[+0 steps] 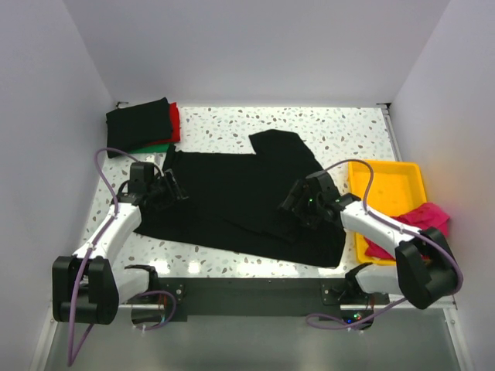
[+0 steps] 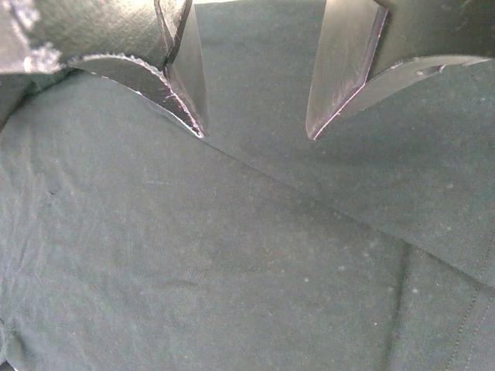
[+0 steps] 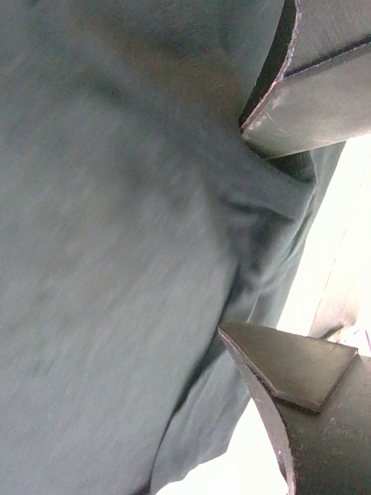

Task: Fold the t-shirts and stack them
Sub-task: Fold the tshirt

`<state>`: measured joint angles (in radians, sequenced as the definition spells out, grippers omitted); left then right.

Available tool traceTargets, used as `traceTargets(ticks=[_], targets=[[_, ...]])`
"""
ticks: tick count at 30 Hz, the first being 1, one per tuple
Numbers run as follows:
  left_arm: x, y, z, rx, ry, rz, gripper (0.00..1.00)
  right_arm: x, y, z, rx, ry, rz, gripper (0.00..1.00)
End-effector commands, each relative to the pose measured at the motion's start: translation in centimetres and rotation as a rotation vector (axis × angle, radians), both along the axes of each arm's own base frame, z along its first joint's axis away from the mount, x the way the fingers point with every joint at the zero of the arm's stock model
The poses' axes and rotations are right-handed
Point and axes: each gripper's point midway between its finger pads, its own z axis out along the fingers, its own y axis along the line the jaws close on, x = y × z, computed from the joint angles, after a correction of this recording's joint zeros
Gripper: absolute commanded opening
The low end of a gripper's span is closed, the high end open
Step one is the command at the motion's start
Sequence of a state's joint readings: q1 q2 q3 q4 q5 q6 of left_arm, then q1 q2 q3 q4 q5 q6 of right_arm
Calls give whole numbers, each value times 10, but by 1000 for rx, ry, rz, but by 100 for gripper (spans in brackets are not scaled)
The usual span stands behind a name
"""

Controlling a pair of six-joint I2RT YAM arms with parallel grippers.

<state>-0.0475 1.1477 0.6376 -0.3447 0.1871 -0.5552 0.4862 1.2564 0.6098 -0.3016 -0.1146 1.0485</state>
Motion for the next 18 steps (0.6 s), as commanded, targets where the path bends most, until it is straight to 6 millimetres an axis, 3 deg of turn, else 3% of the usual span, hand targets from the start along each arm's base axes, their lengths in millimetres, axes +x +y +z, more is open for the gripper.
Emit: traceTargets(ticks=[1,6,11,14,18], targets=[[10,0,10,13,-51,-18,58,44,16,32,28,-136,-13,86],[9,1,9,19,-48,-13,58,76,21,46,29,-179,-21,86],[9,1,10,17,-49,-10,58,105,15,45,18,-192,-36,85],[9,1,9,14,-47,-10,58,125,13,56,13,-222,-28,85],[8,2,9,18,-44,-5,58,127,4,63,-17,-232,-20,85]])
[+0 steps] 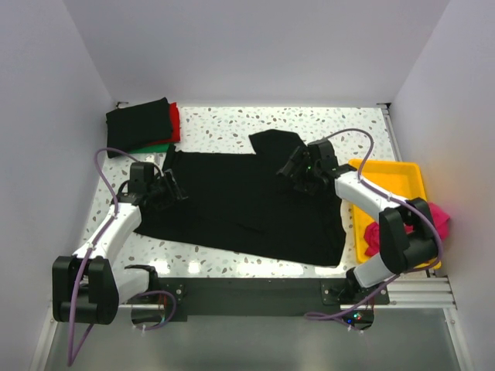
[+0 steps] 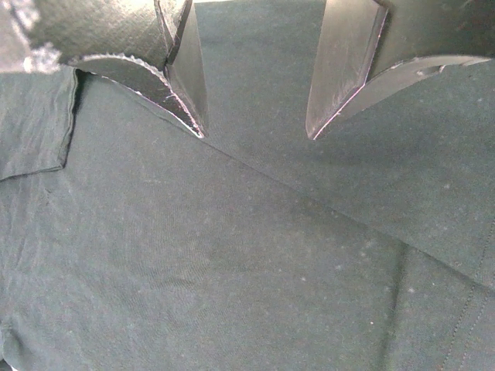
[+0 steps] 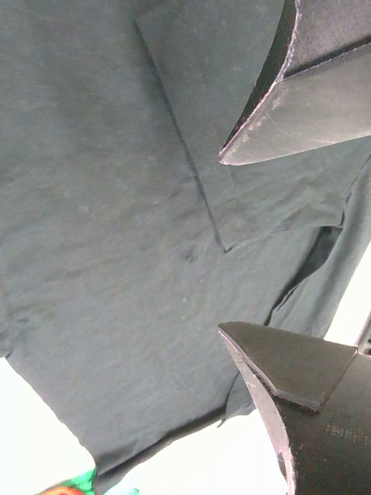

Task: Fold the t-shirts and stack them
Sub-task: Fold the tshirt

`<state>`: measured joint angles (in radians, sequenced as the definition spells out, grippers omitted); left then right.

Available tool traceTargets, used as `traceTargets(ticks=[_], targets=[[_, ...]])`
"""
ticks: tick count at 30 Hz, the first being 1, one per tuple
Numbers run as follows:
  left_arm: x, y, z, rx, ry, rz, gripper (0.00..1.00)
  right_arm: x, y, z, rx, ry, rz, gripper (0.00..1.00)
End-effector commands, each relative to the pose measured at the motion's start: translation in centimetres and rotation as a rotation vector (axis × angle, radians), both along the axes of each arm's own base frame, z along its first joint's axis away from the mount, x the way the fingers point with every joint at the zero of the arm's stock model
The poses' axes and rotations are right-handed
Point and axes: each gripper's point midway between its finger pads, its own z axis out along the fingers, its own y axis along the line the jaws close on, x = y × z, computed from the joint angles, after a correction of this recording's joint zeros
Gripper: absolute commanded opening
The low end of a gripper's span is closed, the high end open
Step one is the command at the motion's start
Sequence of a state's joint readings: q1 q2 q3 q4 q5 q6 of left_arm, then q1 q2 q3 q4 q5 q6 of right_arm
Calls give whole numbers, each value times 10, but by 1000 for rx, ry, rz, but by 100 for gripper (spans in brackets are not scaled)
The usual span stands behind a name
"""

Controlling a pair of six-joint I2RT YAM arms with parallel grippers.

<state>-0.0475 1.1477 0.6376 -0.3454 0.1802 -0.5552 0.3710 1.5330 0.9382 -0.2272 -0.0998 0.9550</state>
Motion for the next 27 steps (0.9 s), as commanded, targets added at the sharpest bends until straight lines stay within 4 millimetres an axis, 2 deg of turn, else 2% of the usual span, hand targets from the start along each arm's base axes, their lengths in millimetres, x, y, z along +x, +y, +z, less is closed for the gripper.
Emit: traceTargets(ticks=[1,7,8,9,11,13,14,15,18,20,22,27], targets=[[8,1,9,14,-44,-4,57,10,-3,25,-27,-80,29,85],[15,11,4,14,-22,112,55,-18,-37,33,-152,-99,-6,83],[16,15,2,21,-16,143,54,-26,-42,26,-171,-88,-5,82],[17,15,3,7,-11,171,54,-31,-48,33,-184,-116,-11,82],[18,19,1,13,-9,207,52,-44,-53,24,-197,-102,2,77],[15,22,-2,15,8,246,52,-52,-46,28,-174,-125,68,70],[16,31,-2,51,4,286,52,-54,-44,26,-183,-127,91,67],[14,35,-3,63,11,309,52,-61,-40,24,-211,-128,145,66],[18,47,0,109,-6,362,52,-62,-43,22,-286,-131,160,65],[27,50,2,121,-5,372,52,-62,-46,20,-298,-134,153,65],[40,49,2,121,-3,368,51,-57,-37,23,-270,-164,170,65],[75,53,12,129,-16,412,49,-54,-14,13,-256,-155,238,64]])
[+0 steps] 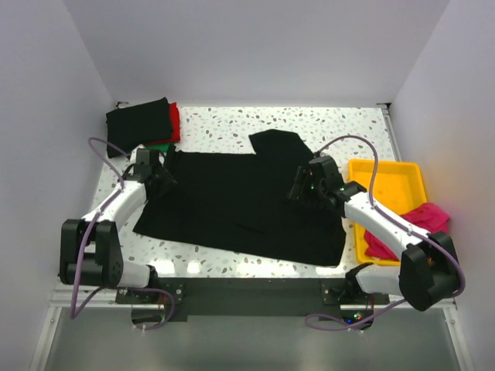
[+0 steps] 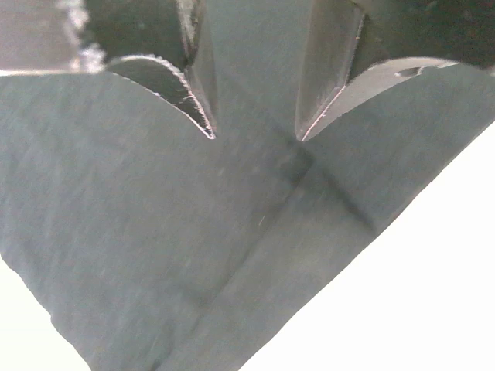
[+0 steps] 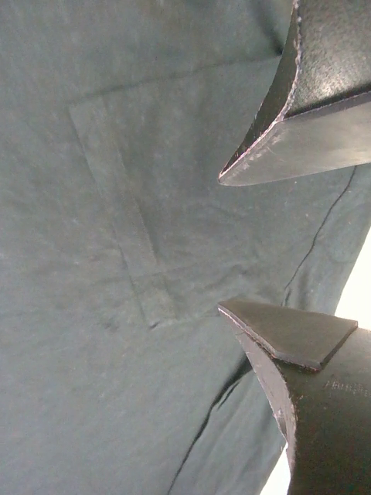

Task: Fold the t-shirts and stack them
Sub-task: Fold the tshirt

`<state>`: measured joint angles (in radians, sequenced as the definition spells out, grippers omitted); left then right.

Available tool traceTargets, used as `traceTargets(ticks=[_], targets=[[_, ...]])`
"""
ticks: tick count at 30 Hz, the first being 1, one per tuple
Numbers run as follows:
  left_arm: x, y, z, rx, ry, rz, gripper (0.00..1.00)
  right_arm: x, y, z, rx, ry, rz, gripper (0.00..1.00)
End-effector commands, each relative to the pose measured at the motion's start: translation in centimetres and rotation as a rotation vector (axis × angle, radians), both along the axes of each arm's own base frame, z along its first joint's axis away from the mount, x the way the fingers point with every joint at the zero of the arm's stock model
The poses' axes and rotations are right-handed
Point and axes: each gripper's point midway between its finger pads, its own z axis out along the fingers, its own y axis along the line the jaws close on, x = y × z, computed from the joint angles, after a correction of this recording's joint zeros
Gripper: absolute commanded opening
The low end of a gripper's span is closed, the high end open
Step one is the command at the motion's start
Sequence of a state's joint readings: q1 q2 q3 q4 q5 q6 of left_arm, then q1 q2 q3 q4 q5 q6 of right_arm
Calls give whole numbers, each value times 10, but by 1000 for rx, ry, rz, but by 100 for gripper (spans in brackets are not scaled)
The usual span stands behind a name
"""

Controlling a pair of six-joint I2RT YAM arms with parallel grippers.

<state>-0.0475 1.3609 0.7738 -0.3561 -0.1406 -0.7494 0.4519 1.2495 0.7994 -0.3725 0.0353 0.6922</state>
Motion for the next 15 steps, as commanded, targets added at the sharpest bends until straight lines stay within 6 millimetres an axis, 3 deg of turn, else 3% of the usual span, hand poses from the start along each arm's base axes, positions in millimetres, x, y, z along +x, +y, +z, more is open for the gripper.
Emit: traceTargets(ticks=[1,6,15], targets=[[37,4,20,13,-82,52,48,8,21,-2,-3,-29,69,64],[58,9,3,38,-34,79,45,-2,40,-20,-7,-4,115,64],[87,37,-12,169,28,154,36,-18,31,-51,-43,41,116,64]])
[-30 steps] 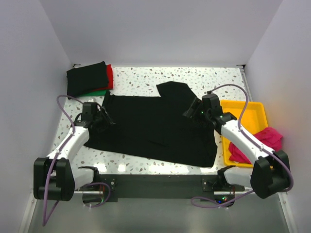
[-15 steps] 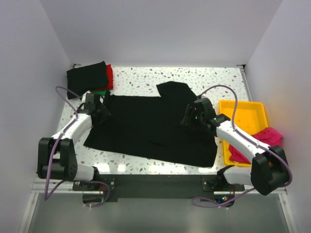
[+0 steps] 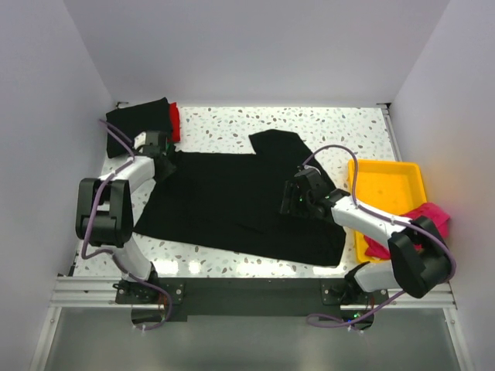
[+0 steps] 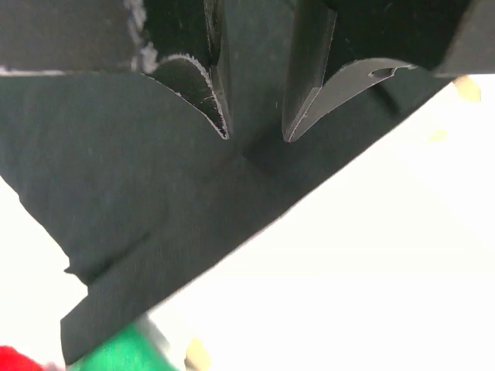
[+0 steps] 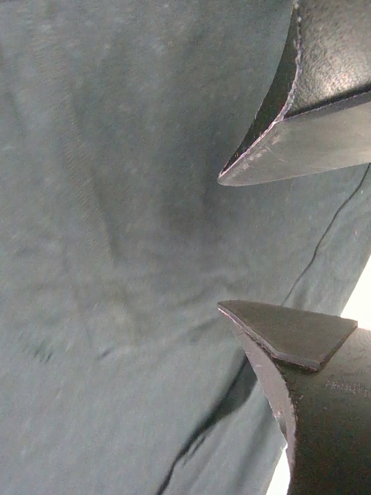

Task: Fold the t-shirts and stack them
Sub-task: Fold the tshirt

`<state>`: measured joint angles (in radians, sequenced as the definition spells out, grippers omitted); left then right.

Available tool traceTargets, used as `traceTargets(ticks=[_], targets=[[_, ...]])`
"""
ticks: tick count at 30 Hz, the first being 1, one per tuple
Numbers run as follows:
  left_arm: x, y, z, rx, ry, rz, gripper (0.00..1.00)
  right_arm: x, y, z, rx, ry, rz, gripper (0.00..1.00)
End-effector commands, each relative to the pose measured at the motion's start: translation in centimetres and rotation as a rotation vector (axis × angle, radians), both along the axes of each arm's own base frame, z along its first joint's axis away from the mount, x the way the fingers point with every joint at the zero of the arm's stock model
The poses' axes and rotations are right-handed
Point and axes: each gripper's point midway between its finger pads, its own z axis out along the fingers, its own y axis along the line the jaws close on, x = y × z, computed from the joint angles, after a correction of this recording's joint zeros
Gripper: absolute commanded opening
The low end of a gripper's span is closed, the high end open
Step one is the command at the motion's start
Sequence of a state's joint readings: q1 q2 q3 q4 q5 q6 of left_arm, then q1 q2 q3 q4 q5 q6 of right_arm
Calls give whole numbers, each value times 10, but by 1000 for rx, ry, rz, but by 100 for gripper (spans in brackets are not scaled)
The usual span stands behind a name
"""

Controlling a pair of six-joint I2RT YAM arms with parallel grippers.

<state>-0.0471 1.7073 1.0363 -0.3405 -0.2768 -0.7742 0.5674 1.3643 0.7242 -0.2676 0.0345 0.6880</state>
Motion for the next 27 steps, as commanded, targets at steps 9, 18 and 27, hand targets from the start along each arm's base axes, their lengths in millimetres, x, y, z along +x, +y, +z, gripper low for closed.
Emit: traceTargets(ticks=[9,18,27], targets=[[5,40,-26,113,86,123,36,-5,-12,-20,-42,-7,-25,64],[-32,77,-48,83,195,248,36,-12,-22,-31,-75,12,-44,64],[-41,83,-42,81,188,248,41,-22,-24,-45,-89,59,-34,65]])
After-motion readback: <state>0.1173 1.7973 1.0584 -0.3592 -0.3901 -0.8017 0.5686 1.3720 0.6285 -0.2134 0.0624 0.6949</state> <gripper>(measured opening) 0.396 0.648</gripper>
